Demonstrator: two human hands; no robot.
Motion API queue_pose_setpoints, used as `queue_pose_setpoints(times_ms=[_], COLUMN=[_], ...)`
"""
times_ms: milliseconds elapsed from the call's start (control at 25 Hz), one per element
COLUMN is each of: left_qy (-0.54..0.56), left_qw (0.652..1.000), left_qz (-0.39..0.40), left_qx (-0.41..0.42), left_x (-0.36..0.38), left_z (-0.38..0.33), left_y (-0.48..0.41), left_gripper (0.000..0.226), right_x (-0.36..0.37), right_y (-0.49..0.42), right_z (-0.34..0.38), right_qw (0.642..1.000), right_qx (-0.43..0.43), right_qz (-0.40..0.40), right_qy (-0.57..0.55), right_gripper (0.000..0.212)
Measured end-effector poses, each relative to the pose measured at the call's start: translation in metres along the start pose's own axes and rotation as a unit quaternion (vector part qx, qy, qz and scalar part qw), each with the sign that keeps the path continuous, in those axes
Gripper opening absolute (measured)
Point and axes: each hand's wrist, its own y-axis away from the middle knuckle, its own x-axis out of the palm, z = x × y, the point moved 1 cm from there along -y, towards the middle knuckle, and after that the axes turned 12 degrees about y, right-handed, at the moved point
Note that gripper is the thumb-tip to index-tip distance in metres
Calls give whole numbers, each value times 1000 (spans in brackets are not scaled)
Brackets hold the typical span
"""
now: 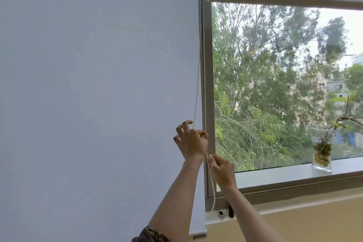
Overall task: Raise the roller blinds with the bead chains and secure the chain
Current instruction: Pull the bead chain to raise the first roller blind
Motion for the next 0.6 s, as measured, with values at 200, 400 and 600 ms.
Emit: queue_pose_setpoints(times_ms=[200,400,600], left_qy=[3,-29,-18], left_qw=[1000,999,998], left_qz=[28,44,52], left_qx=[-7,-11,-26], left_x=[-2,7,9], left_z=[2,13,30], left_y=[-5,10,24], left_gripper=[15,12,12], right_x=[-33,-49,-39], right_y=[-51,-95,-101], right_z=[58,121,128], right_qw=[997,994,985], right_qx=[-29,-64,-28], right_qz=[-57,-49,-18], right_qy=[-41,-74,-172], right_gripper=[27,23,21])
